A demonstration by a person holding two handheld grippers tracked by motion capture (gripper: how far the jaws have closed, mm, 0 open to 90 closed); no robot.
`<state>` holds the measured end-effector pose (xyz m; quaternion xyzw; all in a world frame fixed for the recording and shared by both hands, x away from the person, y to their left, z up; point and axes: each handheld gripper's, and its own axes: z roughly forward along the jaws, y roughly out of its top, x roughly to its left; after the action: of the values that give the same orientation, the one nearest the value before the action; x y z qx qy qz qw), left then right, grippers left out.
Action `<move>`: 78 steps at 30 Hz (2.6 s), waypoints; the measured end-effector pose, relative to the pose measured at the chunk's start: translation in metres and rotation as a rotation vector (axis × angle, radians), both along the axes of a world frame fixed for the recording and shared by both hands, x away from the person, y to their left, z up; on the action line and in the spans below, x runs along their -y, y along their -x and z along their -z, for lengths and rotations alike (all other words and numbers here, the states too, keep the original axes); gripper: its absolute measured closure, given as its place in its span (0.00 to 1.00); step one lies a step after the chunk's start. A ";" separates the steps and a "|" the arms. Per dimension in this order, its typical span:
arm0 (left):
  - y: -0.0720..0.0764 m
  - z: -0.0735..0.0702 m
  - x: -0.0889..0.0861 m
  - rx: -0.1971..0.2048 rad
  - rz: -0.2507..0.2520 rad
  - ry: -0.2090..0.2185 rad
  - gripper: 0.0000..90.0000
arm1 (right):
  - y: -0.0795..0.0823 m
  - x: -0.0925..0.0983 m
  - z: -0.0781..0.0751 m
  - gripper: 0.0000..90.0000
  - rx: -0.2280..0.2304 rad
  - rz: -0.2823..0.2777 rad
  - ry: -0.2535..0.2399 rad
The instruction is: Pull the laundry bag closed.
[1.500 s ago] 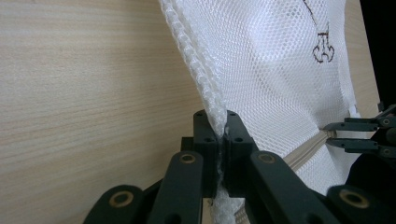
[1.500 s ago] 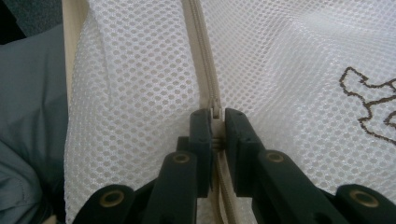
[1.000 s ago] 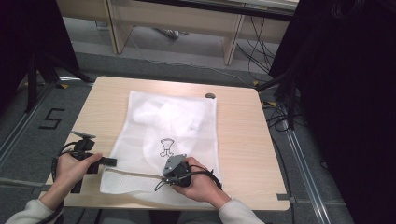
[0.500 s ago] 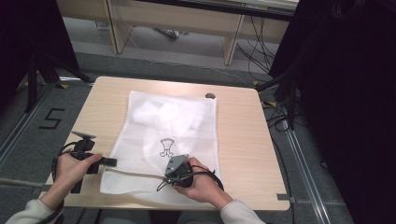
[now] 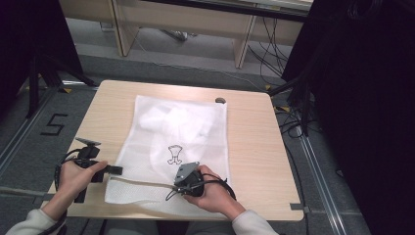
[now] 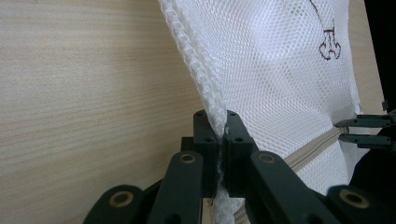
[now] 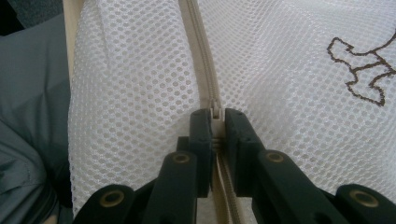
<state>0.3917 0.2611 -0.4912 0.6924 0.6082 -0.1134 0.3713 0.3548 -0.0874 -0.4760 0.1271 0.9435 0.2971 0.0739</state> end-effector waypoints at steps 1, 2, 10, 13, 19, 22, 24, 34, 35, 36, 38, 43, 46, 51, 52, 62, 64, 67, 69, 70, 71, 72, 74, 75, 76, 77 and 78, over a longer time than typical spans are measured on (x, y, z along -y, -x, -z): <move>0.000 0.000 0.000 0.001 0.002 0.001 0.95 | 0.001 0.000 0.000 0.92 -0.015 0.010 -0.001; 0.000 0.000 0.000 0.001 0.002 -0.001 0.95 | 0.000 0.000 0.000 0.92 0.008 0.003 -0.006; 0.000 0.000 0.000 0.003 0.004 -0.003 0.95 | 0.002 0.002 -0.002 0.92 -0.005 0.006 -0.003; 0.000 0.000 0.001 -0.002 -0.003 -0.002 0.95 | 0.001 0.003 -0.002 0.92 0.011 0.005 -0.007; 0.000 0.000 0.000 -0.002 -0.004 -0.002 0.95 | 0.002 0.005 -0.002 0.92 -0.005 0.008 -0.005; 0.000 0.000 0.001 -0.002 -0.012 0.003 0.95 | 0.000 0.007 -0.002 0.92 0.018 -0.012 0.003; 0.000 0.000 0.001 -0.002 -0.012 0.002 0.95 | 0.001 0.009 -0.002 0.92 0.005 0.007 0.000; 0.000 0.001 0.000 0.003 -0.004 -0.003 0.95 | 0.003 0.016 -0.004 0.92 0.014 0.020 -0.005; 0.000 0.000 0.000 -0.004 -0.011 0.001 0.95 | 0.003 0.017 -0.005 0.92 0.016 0.018 -0.004; 0.000 0.001 0.000 0.002 0.000 -0.004 0.95 | 0.003 0.017 -0.005 0.92 0.016 0.019 -0.007; 0.000 0.001 0.000 0.002 -0.008 0.002 0.95 | 0.004 0.018 -0.006 0.92 0.000 0.025 -0.001; 0.000 0.001 0.000 0.002 -0.001 -0.002 0.95 | 0.003 0.020 -0.006 0.92 0.014 0.024 -0.012; 0.000 0.000 0.000 0.002 0.000 -0.003 0.95 | 0.003 0.021 -0.006 0.92 0.014 0.025 -0.012; 0.002 -0.001 0.003 -0.033 -0.047 0.011 0.95 | 0.003 0.023 -0.006 0.92 0.009 0.026 -0.005; 0.002 -0.001 0.003 -0.032 -0.046 0.009 0.95 | 0.004 0.024 -0.006 0.92 0.000 0.030 -0.003; 0.000 0.001 -0.002 0.001 0.010 -0.015 0.95 | 0.004 0.032 -0.008 0.92 0.009 0.041 -0.011; 0.002 -0.001 0.002 -0.033 -0.039 0.004 0.95 | 0.004 0.034 -0.008 0.92 0.009 0.046 -0.008; 0.002 -0.001 0.001 -0.035 -0.031 0.000 0.95 | 0.004 0.038 -0.008 0.92 0.013 0.045 -0.006; 0.000 0.001 0.000 -0.004 -0.004 -0.010 0.95 | 0.005 0.040 -0.008 0.92 0.010 0.055 -0.008; 0.000 0.001 0.000 -0.005 -0.006 -0.009 0.95 | 0.005 0.040 -0.008 0.92 0.008 0.057 -0.008; 0.000 0.001 0.000 -0.005 -0.005 -0.008 0.95 | 0.005 0.042 -0.008 0.92 0.005 0.057 -0.013; 0.000 0.001 0.000 -0.007 -0.008 -0.008 0.95 | 0.005 0.042 -0.008 0.92 0.013 0.047 -0.011; 0.000 0.001 0.000 -0.008 -0.007 -0.009 0.95 | 0.005 0.043 -0.009 0.92 0.008 0.064 -0.013; 0.000 0.001 0.000 -0.005 -0.007 -0.010 0.95 | 0.005 0.042 -0.009 0.92 0.007 0.058 -0.013; 0.000 0.001 0.000 -0.008 -0.009 -0.006 0.95 | 0.005 0.042 -0.008 0.92 0.014 0.045 -0.006; 0.002 -0.001 0.002 -0.033 -0.040 0.002 0.95 | 0.005 0.043 -0.008 0.92 0.010 0.047 -0.009; 0.001 0.000 0.001 -0.024 -0.030 0.001 0.95 | 0.005 0.044 -0.009 0.92 0.003 0.058 -0.010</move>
<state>0.3905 0.2599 -0.4911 0.6818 0.6227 -0.1163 0.3659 0.3497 -0.1313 -0.4673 0.1544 0.9378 0.2995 0.0834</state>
